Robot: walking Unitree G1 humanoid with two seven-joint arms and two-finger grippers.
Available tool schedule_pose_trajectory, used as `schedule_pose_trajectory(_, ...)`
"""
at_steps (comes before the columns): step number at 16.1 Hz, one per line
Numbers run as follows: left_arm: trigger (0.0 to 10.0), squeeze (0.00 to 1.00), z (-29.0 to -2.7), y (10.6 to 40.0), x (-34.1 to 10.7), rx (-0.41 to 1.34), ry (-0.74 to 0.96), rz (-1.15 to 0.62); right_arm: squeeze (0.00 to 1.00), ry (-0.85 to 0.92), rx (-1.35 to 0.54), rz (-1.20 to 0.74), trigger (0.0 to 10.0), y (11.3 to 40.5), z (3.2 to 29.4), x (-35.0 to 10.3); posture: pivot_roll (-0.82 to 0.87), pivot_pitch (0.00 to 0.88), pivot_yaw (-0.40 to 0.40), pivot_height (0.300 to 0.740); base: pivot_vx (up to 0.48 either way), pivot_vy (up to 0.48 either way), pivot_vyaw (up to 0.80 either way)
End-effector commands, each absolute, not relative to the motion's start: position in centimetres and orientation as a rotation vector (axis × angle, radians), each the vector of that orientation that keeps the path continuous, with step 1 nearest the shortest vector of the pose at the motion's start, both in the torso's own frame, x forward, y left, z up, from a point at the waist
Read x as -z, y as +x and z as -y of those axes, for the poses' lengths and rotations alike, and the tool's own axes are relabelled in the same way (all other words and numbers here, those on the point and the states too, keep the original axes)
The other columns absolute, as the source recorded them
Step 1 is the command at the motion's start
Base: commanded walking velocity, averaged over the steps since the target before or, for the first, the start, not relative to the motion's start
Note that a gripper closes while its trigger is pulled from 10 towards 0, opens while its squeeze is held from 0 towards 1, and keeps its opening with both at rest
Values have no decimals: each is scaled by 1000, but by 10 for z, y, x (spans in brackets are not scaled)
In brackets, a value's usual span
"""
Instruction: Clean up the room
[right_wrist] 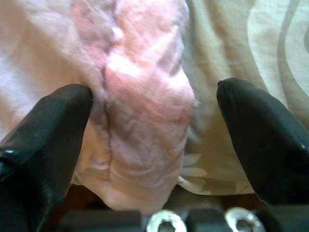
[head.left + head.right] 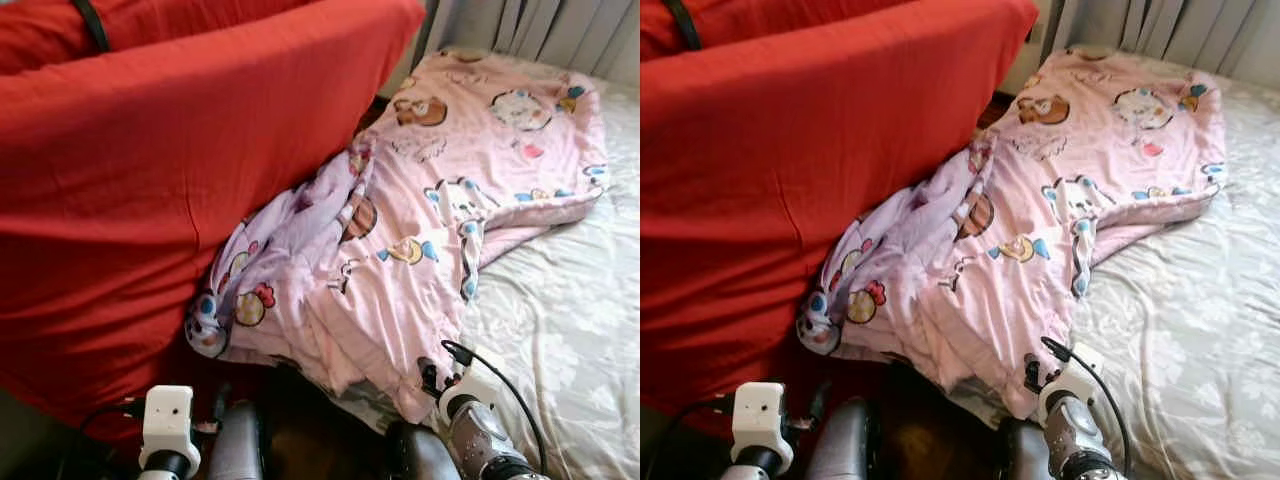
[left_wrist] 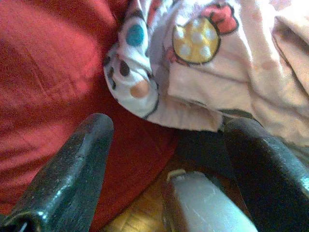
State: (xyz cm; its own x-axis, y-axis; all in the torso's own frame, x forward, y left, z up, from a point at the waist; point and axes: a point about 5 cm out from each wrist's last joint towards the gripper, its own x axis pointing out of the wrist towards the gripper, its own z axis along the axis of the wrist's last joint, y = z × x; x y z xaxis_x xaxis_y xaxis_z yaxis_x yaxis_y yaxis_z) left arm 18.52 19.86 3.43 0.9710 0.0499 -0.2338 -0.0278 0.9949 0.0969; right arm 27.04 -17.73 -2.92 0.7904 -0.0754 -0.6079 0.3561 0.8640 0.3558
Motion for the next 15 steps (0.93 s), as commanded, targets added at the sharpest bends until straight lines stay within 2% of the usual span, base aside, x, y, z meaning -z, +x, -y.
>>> schedule_pose_trajectory(1,10000,0,-198,182,-34,-36,107,-252,0,487,246,-652,10000,266,177,34,163,207,-59,606,0,0,0)
schedule_pose_trajectory(12,10000,0,-196,161,-41,-41,112,-276,0,570,94,-606,10000,278,156,24,188,264,-73,606,0,0,0)
schedule_pose_trajectory(13,10000,0,-195,159,-40,-40,112,-285,0,580,80,-609,6863,278,154,25,191,270,-74,606,0,0,0)
schedule_pose_trajectory(14,10000,0,-195,157,-40,-41,112,-291,0,592,60,-613,0,277,151,25,192,272,-75,606,0,0,0)
schedule_pose_trajectory(15,10000,0,-195,155,-39,-41,112,-296,0,597,40,-613,0,276,148,25,191,274,-76,606,0,0,0)
